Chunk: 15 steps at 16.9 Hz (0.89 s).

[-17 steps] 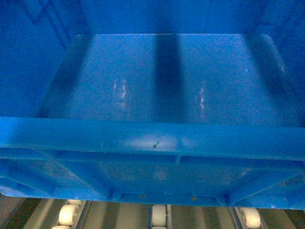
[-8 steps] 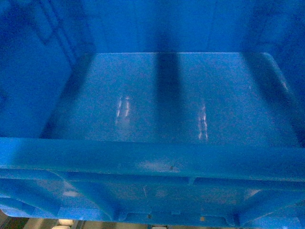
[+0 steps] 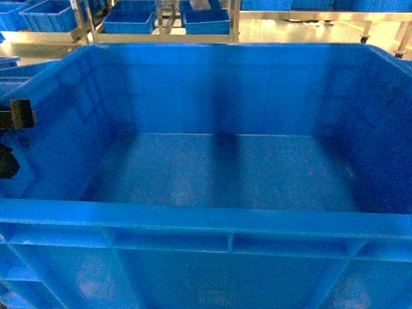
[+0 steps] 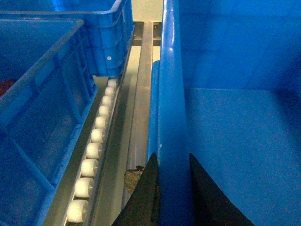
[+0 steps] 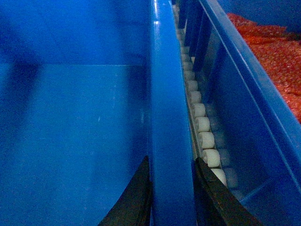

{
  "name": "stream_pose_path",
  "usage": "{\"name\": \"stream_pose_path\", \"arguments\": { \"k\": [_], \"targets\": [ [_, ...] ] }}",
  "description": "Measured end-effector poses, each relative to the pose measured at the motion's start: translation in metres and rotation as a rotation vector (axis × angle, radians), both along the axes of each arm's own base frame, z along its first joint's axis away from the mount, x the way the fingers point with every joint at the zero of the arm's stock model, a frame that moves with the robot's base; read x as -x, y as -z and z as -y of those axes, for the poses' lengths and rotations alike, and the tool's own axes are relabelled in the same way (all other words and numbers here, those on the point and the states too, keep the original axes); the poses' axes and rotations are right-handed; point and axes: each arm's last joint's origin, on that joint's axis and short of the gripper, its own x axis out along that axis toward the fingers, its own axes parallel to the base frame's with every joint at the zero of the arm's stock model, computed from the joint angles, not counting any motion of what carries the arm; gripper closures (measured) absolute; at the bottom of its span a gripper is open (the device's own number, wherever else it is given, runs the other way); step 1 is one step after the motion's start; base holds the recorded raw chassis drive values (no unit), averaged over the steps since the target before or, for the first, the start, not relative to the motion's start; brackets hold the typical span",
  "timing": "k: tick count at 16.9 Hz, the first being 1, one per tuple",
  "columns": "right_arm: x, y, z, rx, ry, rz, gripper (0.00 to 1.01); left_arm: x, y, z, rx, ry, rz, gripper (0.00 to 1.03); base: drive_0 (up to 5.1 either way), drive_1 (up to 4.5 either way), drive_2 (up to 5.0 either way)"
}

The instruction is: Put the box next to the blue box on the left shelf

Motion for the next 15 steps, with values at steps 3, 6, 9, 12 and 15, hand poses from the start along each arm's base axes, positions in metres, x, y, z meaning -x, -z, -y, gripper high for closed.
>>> {"name": "stream_pose_path", "arguments": {
  "k": [3,6,9,12,15],
  "targets": [
    [-0.006,0.007,-0.001,0.006,0.004,-0.051,0.83,-0.008,0.013,0.001,-0.005,-0.002,-0.064,0.94,0.0,0.0,0.0],
    [-0.004,0.009,-0.001,0.01,0.005,-0.076,0.83,-0.007,0.019,0.003,-0.001,-0.004,-0.115,0.94,0.0,0.0,0.0],
    [-0.001,0.007,-0.001,0.002,0.008,-0.08,0.76,-0.006,0.02,0.005,-0.015,-0.025,-0.122,0.81,0.0,0.0,0.0],
    [0.004,-0.002,-0.001,-0.008,0.025,-0.041,0.47,-0.006,0.009,-0.001,-0.037,-0.1,-0.038,0.52,0.0,0.0,0.0],
    [0.006,-0.02,0.001,-0.05,0.036,0.123,0.14,-0.004,-0.011,-0.003,-0.006,-0.124,0.123,0.19,0.0,0.0,0.0]
  ]
}}
